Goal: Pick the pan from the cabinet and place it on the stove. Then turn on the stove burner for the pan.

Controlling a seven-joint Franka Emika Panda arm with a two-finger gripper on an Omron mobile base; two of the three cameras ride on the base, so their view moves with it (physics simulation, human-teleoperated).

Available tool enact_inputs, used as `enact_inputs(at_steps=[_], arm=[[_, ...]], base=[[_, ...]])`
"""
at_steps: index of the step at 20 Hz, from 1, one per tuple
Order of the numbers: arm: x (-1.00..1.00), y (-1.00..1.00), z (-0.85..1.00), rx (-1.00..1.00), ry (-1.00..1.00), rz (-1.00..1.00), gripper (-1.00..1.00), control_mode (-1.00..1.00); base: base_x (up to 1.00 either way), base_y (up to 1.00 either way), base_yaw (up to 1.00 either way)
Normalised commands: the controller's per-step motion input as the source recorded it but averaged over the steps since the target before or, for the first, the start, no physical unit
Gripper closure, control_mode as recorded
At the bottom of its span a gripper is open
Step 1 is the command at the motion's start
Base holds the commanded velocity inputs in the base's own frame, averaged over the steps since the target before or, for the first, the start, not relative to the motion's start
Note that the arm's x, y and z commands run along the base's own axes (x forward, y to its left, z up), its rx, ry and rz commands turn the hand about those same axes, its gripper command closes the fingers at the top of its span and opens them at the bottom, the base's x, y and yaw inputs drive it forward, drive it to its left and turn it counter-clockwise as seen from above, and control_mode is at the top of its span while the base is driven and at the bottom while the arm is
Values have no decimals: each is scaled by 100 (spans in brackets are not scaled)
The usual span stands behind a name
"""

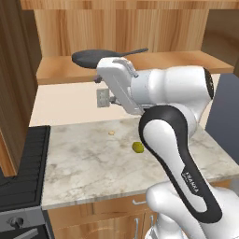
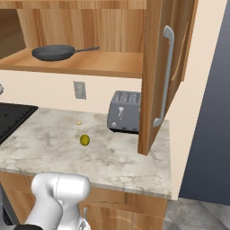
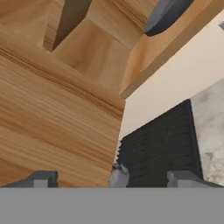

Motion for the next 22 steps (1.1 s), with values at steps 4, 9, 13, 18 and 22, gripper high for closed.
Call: enact_inputs(at_steps=[4,9,13,18,22], arm=[[40,-63,8,0,2,-22,-100,-100],[45,-63,5,0,1,-19,-100,-100],[49,-61,7,0,0,-16,-100,-100],[50,-58,14,0,0,-12,-100,-100],[51,-56,11,0,0,-9,-100,-100]], base=[[0,0,0],[0,0,0],[0,0,0],[0,0,0],[0,0,0]])
